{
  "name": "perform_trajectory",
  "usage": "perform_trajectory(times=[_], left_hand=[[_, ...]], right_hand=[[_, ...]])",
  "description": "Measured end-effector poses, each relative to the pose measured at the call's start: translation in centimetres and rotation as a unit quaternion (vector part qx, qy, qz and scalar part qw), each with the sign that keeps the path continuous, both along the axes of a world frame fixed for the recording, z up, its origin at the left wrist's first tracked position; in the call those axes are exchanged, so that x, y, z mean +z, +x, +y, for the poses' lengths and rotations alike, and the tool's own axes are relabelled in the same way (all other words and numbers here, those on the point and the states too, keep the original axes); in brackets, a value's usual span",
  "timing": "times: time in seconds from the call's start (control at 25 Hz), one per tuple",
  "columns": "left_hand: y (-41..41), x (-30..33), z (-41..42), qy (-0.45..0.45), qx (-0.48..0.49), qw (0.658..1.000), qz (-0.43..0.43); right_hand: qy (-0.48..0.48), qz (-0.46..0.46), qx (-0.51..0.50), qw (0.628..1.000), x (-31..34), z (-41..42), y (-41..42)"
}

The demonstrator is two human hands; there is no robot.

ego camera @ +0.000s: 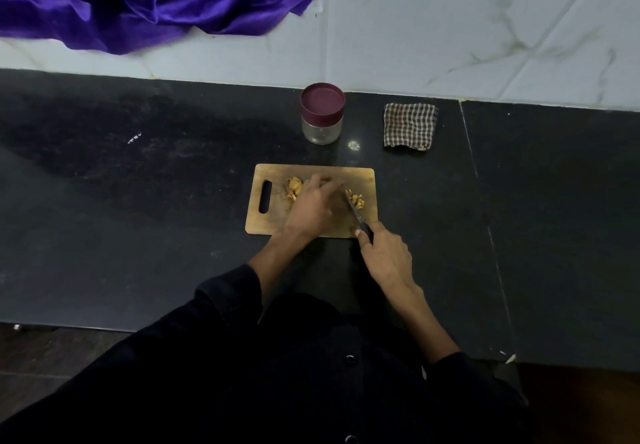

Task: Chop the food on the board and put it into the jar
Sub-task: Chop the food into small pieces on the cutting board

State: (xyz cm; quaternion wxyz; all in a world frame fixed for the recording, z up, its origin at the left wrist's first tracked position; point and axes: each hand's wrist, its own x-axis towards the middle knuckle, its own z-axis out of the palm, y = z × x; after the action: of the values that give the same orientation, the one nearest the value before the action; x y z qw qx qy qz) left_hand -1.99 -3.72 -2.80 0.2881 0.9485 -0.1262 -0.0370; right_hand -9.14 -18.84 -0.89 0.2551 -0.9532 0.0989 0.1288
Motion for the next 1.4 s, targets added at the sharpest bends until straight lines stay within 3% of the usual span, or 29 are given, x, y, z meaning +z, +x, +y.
perform_trajectory(times=[0.2,0.32,0.4,0.6,0.72,1.0,1.24,1.4], left_hand=[[-1.9,-0.3,4.7,-0.183,0.205,0.961,-0.026],[-2.5,-0.4,6.8,-0.209,0.28,0.937,0.013],[-2.4,-0.8,7.0,-0.194,0.274,0.941,0.027],[-2.4,-1.8,4.3,-0.102,0.158,0.982,0.018],[-2.4,-2.5,3.6,-0.036,0.162,0.986,0.015],[-2.8,-2.6,2.8,-0.037,0.136,0.99,-0.024],[-1.0,-1.7,0.7,-0.12,0.16,0.979,0.035],[-0.4,-1.8,0.4,-0.103,0.179,0.976,0.067]], right_hand=[[0.083,0.008,0.015,0.996,-0.8,0.8,1.8],[0.092,0.027,0.021,0.995,-1.2,1.3,3.1],[0.085,0.04,0.025,0.995,-1.6,1.5,3.6],[0.085,0.05,0.024,0.995,-2.4,1.4,4.2],[0.086,0.045,0.022,0.995,-2.8,1.4,4.2],[0.085,0.034,0.02,0.996,-3.1,1.4,4.3],[0.092,0.035,0.021,0.995,-3.2,1.2,4.3],[0.094,0.033,0.02,0.995,-3.2,1.1,4.3]])
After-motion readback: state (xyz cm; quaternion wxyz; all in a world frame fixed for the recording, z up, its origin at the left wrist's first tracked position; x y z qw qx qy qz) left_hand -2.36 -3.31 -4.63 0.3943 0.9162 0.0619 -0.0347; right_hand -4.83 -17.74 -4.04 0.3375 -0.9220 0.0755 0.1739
